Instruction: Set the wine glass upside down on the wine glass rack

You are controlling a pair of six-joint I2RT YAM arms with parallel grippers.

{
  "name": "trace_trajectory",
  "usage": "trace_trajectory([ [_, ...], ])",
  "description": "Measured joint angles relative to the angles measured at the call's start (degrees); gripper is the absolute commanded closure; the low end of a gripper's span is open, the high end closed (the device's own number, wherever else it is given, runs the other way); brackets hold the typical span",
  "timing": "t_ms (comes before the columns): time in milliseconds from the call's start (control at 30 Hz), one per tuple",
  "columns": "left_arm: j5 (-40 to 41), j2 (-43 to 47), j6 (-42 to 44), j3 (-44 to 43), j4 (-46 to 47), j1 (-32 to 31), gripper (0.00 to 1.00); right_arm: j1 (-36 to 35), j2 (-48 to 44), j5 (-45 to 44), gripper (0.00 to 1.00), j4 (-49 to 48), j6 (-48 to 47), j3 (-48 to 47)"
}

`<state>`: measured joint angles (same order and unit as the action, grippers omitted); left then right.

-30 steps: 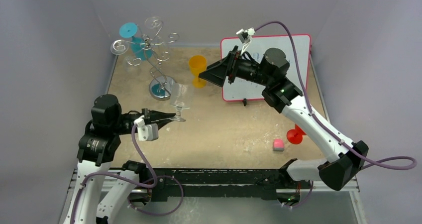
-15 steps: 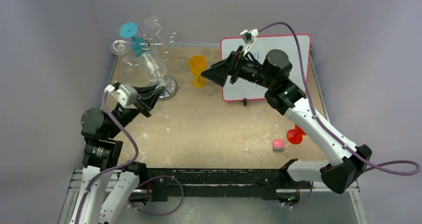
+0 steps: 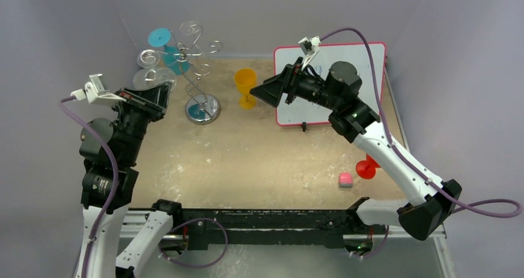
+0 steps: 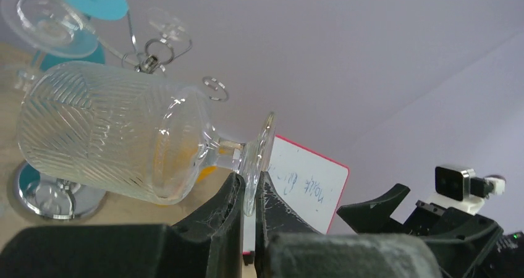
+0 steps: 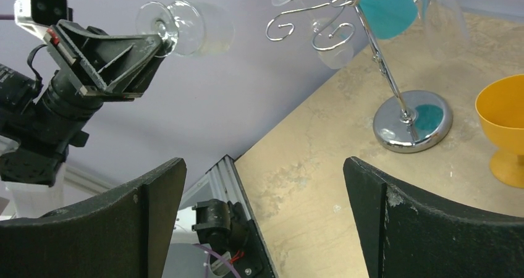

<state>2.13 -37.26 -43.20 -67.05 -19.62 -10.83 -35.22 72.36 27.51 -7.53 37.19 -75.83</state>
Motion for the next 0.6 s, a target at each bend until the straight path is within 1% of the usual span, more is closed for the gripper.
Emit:
trace_trajectory([
  [133,2.9,-2.1,-7.2,-3.5,-8.9,0.0,1.00,0.0,0.0,-0.2,0.00,0.6,-0.5,0.0],
  [333,3.7,-4.4,-16.3,-6.5,-20.0,0.0,1.00,0.0,-0.1,-1.6,0.00,1.7,-1.8,0.0],
  [467,3.7,-4.9,-21.1,-6.5,-23.2,0.0,1.00,0.0,-0.8,-2.4,0.00,1.9,-2.3,0.0],
  [600,3.4,-5.7,-24.9,-6.4,-23.8,0.1,1.00,0.0,-1.7,-2.6,0.00,1.9,-2.5,0.2],
])
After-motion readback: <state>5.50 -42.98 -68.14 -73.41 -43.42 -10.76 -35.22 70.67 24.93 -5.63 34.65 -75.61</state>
